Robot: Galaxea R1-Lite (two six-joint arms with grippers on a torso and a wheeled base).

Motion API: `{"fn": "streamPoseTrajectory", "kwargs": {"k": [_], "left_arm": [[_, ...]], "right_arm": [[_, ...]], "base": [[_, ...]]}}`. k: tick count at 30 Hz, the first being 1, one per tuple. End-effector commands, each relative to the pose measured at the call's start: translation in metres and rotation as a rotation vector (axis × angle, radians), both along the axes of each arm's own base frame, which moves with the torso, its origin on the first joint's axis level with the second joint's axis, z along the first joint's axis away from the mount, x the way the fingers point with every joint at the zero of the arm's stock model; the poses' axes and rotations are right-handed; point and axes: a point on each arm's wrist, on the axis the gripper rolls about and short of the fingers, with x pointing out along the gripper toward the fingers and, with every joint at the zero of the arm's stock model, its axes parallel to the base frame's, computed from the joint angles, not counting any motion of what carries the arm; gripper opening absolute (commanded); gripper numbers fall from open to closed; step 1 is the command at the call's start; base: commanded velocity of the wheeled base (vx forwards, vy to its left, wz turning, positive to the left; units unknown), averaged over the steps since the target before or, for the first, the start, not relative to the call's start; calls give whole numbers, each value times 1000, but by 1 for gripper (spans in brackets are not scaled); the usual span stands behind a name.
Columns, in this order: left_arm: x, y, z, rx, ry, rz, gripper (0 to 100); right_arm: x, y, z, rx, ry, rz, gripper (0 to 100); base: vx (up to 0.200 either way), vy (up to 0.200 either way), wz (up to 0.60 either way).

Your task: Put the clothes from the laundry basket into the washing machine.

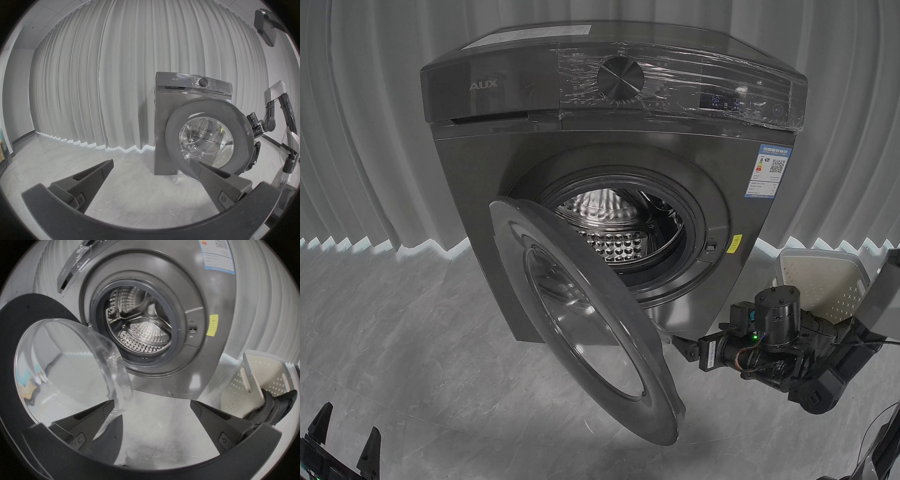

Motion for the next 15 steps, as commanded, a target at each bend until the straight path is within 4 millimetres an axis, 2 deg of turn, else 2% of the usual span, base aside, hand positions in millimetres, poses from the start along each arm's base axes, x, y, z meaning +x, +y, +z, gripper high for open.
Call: {"fn": "streamPoseTrajectory", "kwargs": {"k": [1, 4, 10, 15], "left_arm": [[0, 0, -5, 0, 0, 0, 100], [0, 0, -5, 0, 0, 0, 100], [0, 0, -5, 0, 0, 0, 100], [0, 0, -5, 0, 0, 0, 100]], "right_arm": [[-3, 16, -24, -28, 49, 51, 100], [-17, 30, -23, -4, 52, 100, 100], [-10, 22, -13, 23, 19, 66, 100], [-7, 25, -13, 31, 12, 66, 100]], "base": [[0, 0, 0], [0, 0, 0], [0, 0, 0], [0, 0, 0]]}}
